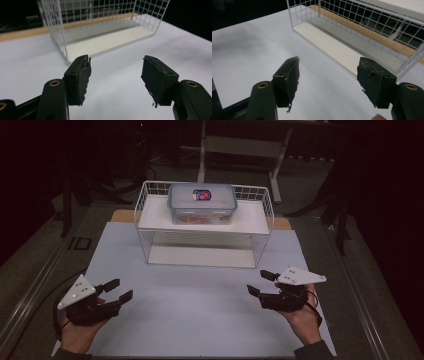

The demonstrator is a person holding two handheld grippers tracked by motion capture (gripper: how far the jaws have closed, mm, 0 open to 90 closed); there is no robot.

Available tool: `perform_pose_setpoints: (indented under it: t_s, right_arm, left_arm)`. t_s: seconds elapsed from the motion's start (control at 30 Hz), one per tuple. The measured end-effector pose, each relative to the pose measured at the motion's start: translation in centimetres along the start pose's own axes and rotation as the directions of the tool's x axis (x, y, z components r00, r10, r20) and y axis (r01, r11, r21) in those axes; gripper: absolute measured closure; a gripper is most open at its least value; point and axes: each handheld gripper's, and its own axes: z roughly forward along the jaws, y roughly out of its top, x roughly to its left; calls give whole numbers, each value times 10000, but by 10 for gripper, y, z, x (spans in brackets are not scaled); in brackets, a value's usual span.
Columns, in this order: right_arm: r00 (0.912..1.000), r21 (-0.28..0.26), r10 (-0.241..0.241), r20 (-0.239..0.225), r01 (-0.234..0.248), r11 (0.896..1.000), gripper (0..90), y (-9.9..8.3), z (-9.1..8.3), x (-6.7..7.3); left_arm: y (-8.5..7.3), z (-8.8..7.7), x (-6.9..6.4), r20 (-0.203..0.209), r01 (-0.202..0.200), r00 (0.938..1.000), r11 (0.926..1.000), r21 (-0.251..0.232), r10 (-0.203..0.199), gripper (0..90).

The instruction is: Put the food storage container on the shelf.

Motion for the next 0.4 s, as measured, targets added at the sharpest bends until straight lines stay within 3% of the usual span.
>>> perform_pose_setpoints:
  t_s: [0.2, 0.4]
  right_arm:
    - [9988, -363, 487, 112, -483, 9982, 333, -24, -2, -3]
    - [9964, -182, 769, 367, -763, 9969, 329, -43, -3, -7]
  left_arm:
    - [-8, -2, -2, -258, -168, 9995, 9998, -90, 166, 384]
    - [-13, 1, -2, -321, -80, 9995, 9999, -84, 77, 386]
